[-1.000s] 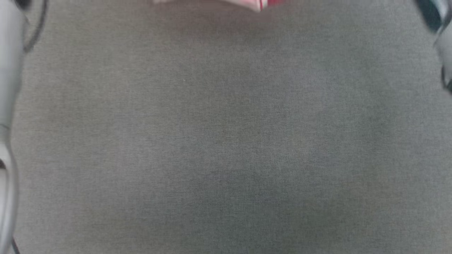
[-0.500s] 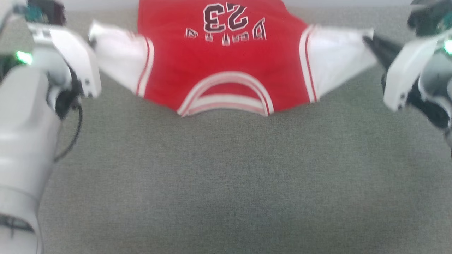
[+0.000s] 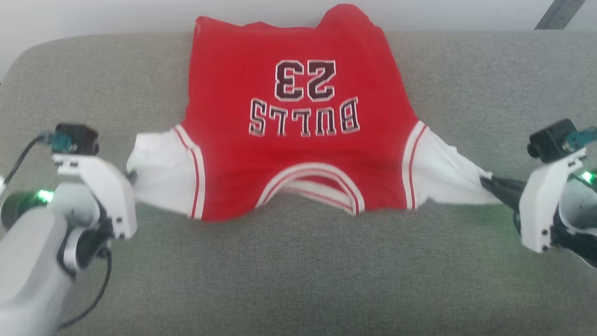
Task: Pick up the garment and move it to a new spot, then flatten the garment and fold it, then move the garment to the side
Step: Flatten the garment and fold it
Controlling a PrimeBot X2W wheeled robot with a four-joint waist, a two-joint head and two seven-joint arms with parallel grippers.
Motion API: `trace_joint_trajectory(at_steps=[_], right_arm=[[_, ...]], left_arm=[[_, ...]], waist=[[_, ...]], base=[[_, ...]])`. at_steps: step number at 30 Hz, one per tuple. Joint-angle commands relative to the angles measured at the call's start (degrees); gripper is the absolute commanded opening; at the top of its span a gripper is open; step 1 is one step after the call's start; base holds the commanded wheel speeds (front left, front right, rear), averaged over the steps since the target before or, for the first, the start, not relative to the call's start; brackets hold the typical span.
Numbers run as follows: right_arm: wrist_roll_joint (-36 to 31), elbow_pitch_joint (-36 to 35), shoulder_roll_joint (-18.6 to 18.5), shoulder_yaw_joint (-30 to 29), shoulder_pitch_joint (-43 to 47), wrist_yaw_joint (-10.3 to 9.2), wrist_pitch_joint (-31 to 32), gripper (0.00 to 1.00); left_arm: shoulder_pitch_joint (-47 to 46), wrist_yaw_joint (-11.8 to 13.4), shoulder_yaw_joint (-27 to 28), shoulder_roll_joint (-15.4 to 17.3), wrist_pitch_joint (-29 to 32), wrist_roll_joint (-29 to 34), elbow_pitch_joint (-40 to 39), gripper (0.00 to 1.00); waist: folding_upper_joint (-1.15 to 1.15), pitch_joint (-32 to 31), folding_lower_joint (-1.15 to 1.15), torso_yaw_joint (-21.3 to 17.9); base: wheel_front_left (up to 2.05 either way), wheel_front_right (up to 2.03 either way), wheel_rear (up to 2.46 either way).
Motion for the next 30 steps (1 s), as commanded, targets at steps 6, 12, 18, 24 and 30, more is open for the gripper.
trace_joint_trajectory(at_steps=[6,12,18,24,30], right_arm=[[1.71,-6.54,-2.84,-5.26,8.96,-0.02,6.64,0.0],[2.13,-11.63,-3.36,-10.16,16.94,-0.02,11.83,0.0],[-2.28,-16.42,0.03,-16.91,25.61,-0.01,15.25,0.0],[-11.06,-14.97,7.52,-20.88,28.32,-0.02,15.07,0.0],[-17.02,-10.39,13.42,-22.7,27.05,-0.09,14.66,1.0]], left_arm=[[13.85,9.59,3.22,7.31,7.16,-3.33,-21.19,0.0],[22.06,15.83,5.38,11.61,10.25,-4.29,-32.56,0.0],[28.28,19.04,7.16,12.99,8.91,-4.88,-37.83,0.0],[28.37,17.97,6.45,10.83,6.22,-4.67,-36.31,0.0],[25.74,16.11,4.73,8.61,5.16,-3.99,-33.43,0.0]], waist=[[0.0,-0.21,0.0,-0.06],[0.0,-0.07,0.0,-0.11],[0.0,0.59,0.0,-0.19],[0.0,1.83,0.0,-0.04],[0.0,2.67,0.0,0.29]], base=[[0.0,0.0,0.0],[0.0,0.0,0.0],[0.0,0.0,0.0],[0.0,0.0,0.0],[0.0,0.0,0.0]])
